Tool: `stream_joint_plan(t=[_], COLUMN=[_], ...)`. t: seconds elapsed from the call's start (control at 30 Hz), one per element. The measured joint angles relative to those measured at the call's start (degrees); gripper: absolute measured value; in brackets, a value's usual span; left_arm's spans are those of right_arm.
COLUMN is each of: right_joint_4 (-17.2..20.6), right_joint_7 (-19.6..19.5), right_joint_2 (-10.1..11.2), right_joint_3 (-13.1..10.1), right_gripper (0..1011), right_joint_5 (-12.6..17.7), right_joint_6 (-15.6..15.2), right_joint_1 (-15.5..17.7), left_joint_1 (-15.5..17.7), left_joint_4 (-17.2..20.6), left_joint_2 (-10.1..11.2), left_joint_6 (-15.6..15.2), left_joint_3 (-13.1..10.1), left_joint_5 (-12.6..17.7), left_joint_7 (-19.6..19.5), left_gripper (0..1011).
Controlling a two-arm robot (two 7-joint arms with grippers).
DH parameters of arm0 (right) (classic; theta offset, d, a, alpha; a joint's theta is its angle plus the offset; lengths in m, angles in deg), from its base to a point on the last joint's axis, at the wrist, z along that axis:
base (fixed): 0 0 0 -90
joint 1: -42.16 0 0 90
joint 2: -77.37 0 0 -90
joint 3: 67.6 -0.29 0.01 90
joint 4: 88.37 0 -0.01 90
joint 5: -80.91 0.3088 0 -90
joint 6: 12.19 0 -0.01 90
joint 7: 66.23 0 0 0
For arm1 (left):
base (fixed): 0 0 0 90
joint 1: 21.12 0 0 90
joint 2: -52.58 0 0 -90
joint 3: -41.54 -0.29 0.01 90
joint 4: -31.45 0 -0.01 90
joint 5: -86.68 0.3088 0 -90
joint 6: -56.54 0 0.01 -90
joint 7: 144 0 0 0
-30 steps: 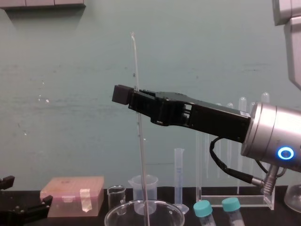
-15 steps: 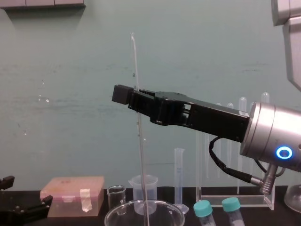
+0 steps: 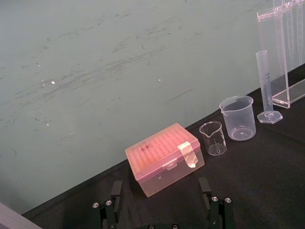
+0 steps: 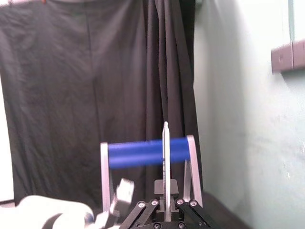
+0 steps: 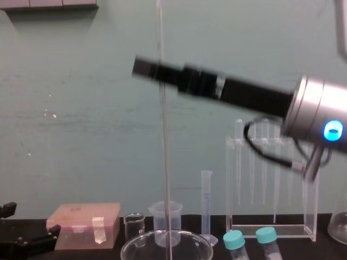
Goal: Hold the thermometer with one hand and immerse one end into the beaker, then reinsert it into the test tube rack.
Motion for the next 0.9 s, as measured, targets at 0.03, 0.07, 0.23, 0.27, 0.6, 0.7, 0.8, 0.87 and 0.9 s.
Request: stream_joint_plan(t=[0.03, 0.07, 0.23, 0.27, 0.6, 0.7, 0.8, 0.87, 0.9], right_joint_4=[0.44, 1.28, 4.50, 4.50, 5.70, 5.79, 6.52, 7.12, 7.45], right_joint_7=[0.13, 0.23, -0.50, -0.50, -8.80, -10.67, -12.04, -12.51, -12.75], right_joint_2=[0.15, 0.51, 1.87, 1.87, 7.40, 9.87, 11.92, 12.87, 13.31], right_joint_3=[-0.30, -0.88, -3.84, -3.84, -8.46, -9.12, -9.84, -10.25, -10.50], right_gripper=[55, 55, 55, 55, 55, 56, 55, 55, 55], right_joint_5=[0.54, 1.51, 5.27, 5.27, 4.05, 3.39, 3.10, 3.12, 3.16], right_joint_6=[-0.28, -0.81, -3.42, -3.42, -3.08, -4.28, -5.29, -5.71, -5.89], right_joint_1=[-0.39, -1.22, -4.38, -4.38, -5.34, -3.29, -0.97, 0.33, 1.00], left_joint_1=[0.00, 0.00, 0.00, 0.00, 0.00, 0.00, 0.00, 0.00, 0.00], left_joint_4=[0.00, 0.00, 0.00, 0.00, 0.00, 0.00, 0.00, 0.00, 0.00], left_joint_2=[0.00, 0.00, 0.00, 0.00, 0.00, 0.00, 0.00, 0.00, 0.00], left_joint_6=[0.00, 0.00, 0.00, 0.00, 0.00, 0.00, 0.00, 0.00, 0.00], left_joint_3=[0.00, 0.00, 0.00, 0.00, 0.00, 0.00, 0.00, 0.00, 0.00], left_joint_5=[0.00, 0.00, 0.00, 0.00, 0.00, 0.00, 0.00, 0.00, 0.00], left_joint_7=[0.00, 0.00, 0.00, 0.00, 0.00, 0.00, 0.00, 0.00, 0.00], left_gripper=[1008, 1007, 1008, 1008, 1008, 1008, 1008, 1008, 1008])
